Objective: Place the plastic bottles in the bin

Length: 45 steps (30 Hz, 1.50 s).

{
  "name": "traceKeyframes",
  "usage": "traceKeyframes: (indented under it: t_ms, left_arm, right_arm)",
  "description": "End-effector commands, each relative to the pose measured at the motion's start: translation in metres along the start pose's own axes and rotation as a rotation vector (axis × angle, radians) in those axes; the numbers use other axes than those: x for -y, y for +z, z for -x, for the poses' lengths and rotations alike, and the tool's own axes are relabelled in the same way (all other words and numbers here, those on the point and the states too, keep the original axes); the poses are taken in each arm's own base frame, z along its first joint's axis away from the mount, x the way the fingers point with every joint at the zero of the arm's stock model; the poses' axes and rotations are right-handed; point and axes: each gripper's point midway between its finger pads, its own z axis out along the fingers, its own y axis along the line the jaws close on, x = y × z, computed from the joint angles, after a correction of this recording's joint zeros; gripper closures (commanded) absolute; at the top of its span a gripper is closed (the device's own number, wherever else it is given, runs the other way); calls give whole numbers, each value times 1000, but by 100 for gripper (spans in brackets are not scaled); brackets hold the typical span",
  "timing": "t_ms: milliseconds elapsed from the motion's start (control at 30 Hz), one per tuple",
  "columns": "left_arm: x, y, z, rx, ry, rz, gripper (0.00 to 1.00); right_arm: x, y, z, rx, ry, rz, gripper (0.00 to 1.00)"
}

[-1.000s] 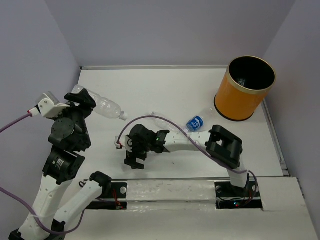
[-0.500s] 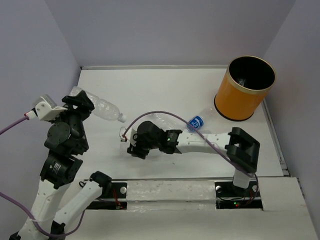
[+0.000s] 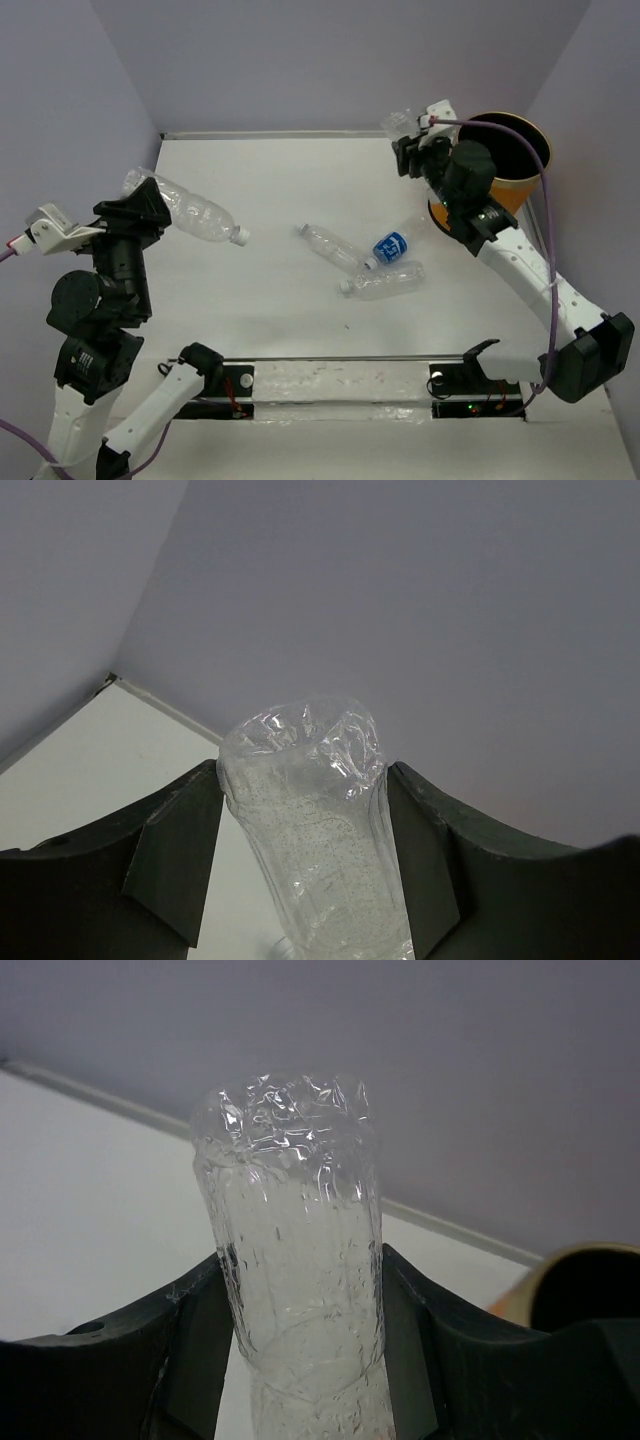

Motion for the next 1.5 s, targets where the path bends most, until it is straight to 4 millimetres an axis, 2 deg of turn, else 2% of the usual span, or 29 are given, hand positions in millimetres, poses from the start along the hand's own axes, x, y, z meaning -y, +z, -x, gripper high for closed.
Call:
traceKeyframes:
  t_ms: [0,67,100,233,333,367,400,433,467,500,533,567,633,667,767,800,833,867,900,933,967,1033,1067,1133,1167,1233,1333,1467]
  left_arm:
    - [28,4,-2,-15,-37,-120,59]
    - [35,7,-12,-37,-42,-147,59]
    - [41,11,-23,-65,-36,-168,59]
    - [60,21,-51,-140,-39,-228,59]
    - [77,29,-68,-187,-49,-276,59]
    - [81,32,-72,-198,-49,-284,59]
    - [89,33,-73,-204,-59,-310,59]
    - [94,40,-84,-228,-47,-313,59]
    - [99,43,-86,-235,-49,-325,59]
    - [109,44,-85,-245,-58,-354,59]
    - [114,51,-96,-272,-46,-356,59]
    - [118,54,-99,-281,-44,-363,59]
    - [134,62,-104,-306,-52,-387,59]
    - [139,64,-106,-315,-59,-394,59]
    - [160,70,-113,-338,-102,-425,59]
    - [169,71,-115,-336,-118,-443,59]
    - [177,70,-115,-339,-132,-463,59]
    - [188,69,-130,-371,-136,-486,59]
    - [197,69,-133,-372,-151,-512,59]
    - [206,67,-135,-381,-161,-531,59]
    - [214,67,-152,-411,-154,-541,59]
    - [234,60,-172,-453,-157,-590,59]
    - [244,57,-175,-457,-168,-620,58]
    - [265,41,-184,-487,-170,-699,58]
    - [271,39,-195,-504,-162,-711,57]
    - [285,28,-200,-514,-160,-746,56]
    - [293,22,-207,-521,-154,-768,55]
    - [299,13,-214,-536,-168,-796,55]
  right_arm:
    - [146,-10,51,122,50,-464,64]
    - [190,-16,59,159,91,-566,64]
    - [224,-20,62,200,134,-634,63]
    - [276,-21,53,261,207,-700,62]
    - [299,-18,29,232,216,-746,62]
    - [301,-17,23,228,223,-757,62]
    - [310,-21,14,228,247,-774,60]
    - [313,-21,5,217,270,-771,56]
    - [315,-23,-8,197,293,-748,49]
    - [314,-24,-14,197,337,-744,25]
    - [310,-24,-20,183,362,-733,15]
    - [309,-30,-19,183,382,-722,8]
    - [301,-36,-23,151,445,-724,1]
    - [292,-41,-9,168,459,-688,0]
    - [260,-46,3,170,533,-558,1]
    - [232,-48,22,185,537,-421,2]
    - [212,-48,23,178,574,-327,4]
    - [185,-47,29,170,587,-203,5]
    - [141,-47,34,128,598,13,5]
    - [112,-51,36,108,617,119,5]
    - [66,-51,40,80,616,268,4]
    - [10,-65,39,50,561,448,0]
    - [-25,-76,41,26,545,585,0]
    - [-45,-85,44,21,566,659,0]
    - [-54,-93,42,21,570,683,0]
    - [-72,-103,42,11,577,752,0]
    - [-90,-111,36,-8,593,809,0]
    - [-102,-104,19,-52,628,804,0]
